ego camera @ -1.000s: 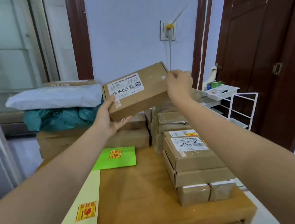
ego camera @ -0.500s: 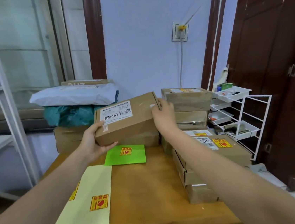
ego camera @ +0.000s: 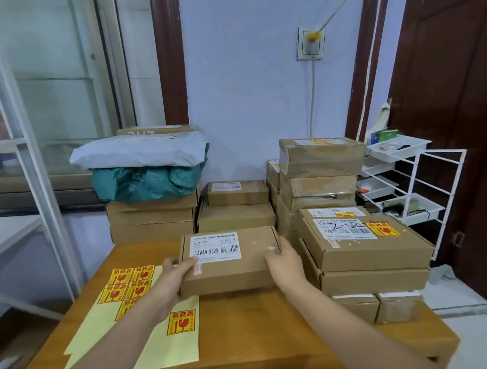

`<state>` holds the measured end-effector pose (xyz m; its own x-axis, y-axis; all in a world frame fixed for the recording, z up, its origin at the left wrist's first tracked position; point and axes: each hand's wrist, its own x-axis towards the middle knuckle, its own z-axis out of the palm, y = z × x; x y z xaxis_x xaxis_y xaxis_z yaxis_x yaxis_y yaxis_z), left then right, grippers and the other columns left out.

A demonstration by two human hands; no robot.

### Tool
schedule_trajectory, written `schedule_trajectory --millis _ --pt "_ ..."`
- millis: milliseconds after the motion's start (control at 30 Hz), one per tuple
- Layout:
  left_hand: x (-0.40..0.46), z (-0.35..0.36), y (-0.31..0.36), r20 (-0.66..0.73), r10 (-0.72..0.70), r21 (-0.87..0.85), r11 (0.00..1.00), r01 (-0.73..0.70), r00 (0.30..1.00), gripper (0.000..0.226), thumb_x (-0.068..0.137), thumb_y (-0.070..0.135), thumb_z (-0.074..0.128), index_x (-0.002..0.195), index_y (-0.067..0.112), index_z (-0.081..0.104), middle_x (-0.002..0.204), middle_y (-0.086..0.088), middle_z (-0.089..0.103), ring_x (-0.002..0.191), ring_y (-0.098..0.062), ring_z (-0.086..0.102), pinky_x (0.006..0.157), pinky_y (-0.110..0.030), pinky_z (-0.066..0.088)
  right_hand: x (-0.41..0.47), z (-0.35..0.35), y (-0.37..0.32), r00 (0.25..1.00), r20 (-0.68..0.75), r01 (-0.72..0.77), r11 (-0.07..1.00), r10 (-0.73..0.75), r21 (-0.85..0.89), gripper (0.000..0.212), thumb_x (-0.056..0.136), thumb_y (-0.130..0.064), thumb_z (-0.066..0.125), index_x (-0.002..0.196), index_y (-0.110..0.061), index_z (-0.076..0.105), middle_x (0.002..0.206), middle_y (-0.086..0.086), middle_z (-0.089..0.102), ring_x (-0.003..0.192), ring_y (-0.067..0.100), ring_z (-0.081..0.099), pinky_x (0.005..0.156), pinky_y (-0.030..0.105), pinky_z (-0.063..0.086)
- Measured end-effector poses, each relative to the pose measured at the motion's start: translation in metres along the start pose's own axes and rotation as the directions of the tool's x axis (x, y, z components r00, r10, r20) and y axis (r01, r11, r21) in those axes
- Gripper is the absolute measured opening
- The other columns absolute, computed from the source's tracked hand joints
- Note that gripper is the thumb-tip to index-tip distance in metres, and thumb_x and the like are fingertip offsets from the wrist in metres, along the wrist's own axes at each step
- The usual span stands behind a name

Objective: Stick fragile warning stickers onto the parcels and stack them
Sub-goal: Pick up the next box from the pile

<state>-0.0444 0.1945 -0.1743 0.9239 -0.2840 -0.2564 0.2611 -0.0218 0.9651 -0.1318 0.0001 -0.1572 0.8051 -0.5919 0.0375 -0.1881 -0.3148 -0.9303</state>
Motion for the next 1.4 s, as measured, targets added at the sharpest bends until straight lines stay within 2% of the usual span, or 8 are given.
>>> schedule_trajectory --millis 100,200,400,533,733,967,1267,1400 --pt "0.004 0.01 -0.013 -0.035 0.006 0.201 0.98 0.001 0.999 0.058 0.093 0.038 0.055 0.138 0.017 0.026 0.117 -0.01 0.055 0.106 -0.027 0.055 0.096 -0.045 0.047 -0.004 -0.001 0.015 0.998 -0.024 -0.056 0.998 0.055 -0.033 0.039 0.093 -0.011 0.042 0.132 -0.01 0.047 0.123 0.01 0.06 0.108 0.027 0.054 0.083 0.028 0.04" --pt "0.003 0.021 -0.012 -0.042 0.055 0.367 0.93 -0.036 0.998 0.053 0.096 0.04 0.049 0.136 0.013 0.029 0.116 -0.008 0.052 0.102 -0.024 0.052 0.085 -0.036 0.045 -0.002 -0.002 0.026 0.996 -0.045 -0.079 0.992 0.074 -0.101 0.041 0.092 -0.011 0.043 0.133 -0.009 0.046 0.116 0.01 0.062 0.103 0.028 0.057 0.08 0.03 0.044" --pt "0.001 0.018 -0.014 0.017 0.169 0.75 0.65 -0.125 0.985 0.066 0.09 0.048 0.056 0.14 0.01 0.038 0.142 -0.013 0.043 0.13 -0.032 0.037 0.106 -0.041 0.035 -0.007 -0.004 0.033 0.998 0.019 0.067 0.914 -0.065 -0.4 0.061 0.092 -0.003 0.042 0.15 -0.011 0.024 0.149 0.011 0.035 0.135 0.027 0.037 0.103 0.031 0.035" --pt "-0.008 0.027 -0.016 0.174 0.216 0.793 0.548 -0.267 0.961 0.069 0.09 0.041 0.06 0.147 0.019 0.028 0.143 -0.012 0.035 0.135 -0.03 0.024 0.108 -0.035 0.026 -0.007 -0.001 0.037 0.993 0.056 0.117 0.848 -0.103 -0.516 0.058 0.092 -0.009 0.045 0.147 -0.011 0.03 0.154 0.006 0.027 0.139 0.027 0.027 0.111 0.036 0.03" --pt "-0.014 0.032 -0.02 0.198 0.245 0.866 0.41 -0.286 0.949 0.072 0.086 0.058 0.05 0.143 0.016 0.036 0.135 -0.012 0.037 0.128 -0.028 0.027 0.102 -0.029 0.03 -0.004 0.001 0.046 0.995 0.1 0.085 0.799 -0.031 -0.595 0.047 0.094 -0.021 0.041 0.138 -0.007 0.04 0.158 0.009 0.015 0.141 0.031 0.024 0.114 0.038 0.025" --pt "-0.016 0.032 -0.026 0.179 0.323 0.864 0.399 -0.306 0.929 0.066 0.09 0.052 0.053 0.144 0.019 0.035 0.14 -0.01 0.034 0.133 -0.027 0.025 0.104 -0.033 0.029 -0.007 0.006 0.04 0.978 0.195 0.204 0.506 -0.072 -0.838 0.053 0.097 -0.004 0.026 0.149 -0.001 0.016 0.158 0.016 0.009 0.148 0.029 0.0 0.117 0.049 0.003" --pt "-0.016 0.013 -0.022 0.226 0.461 0.866 0.309 -0.394 0.858 0.064 0.088 0.051 0.056 0.142 0.02 0.038 0.149 -0.002 0.03 0.139 -0.021 0.018 0.11 -0.035 0.024 -0.007 0.017 0.032 0.957 0.23 0.288 0.492 -0.177 -0.822 0.051 0.088 0.009 0.036 0.138 -0.001 0.036 0.146 0.017 0.034 0.14 0.031 0.025 0.115 0.036 0.023" --pt "-0.019 -0.032 -0.023 0.105 0.537 0.875 0.351 -0.335 0.837 0.05 0.094 0.039 0.051 0.137 0.014 0.044 0.144 -0.002 0.038 0.135 -0.019 0.023 0.108 -0.032 0.022 -0.017 0.033 0.019 0.929 0.256 0.366 0.571 -0.266 -0.735 0.055 0.087 0.007 0.038 0.14 -0.005 0.035 0.143 0.011 0.037 0.131 0.029 0.033 0.108 0.037 0.032"
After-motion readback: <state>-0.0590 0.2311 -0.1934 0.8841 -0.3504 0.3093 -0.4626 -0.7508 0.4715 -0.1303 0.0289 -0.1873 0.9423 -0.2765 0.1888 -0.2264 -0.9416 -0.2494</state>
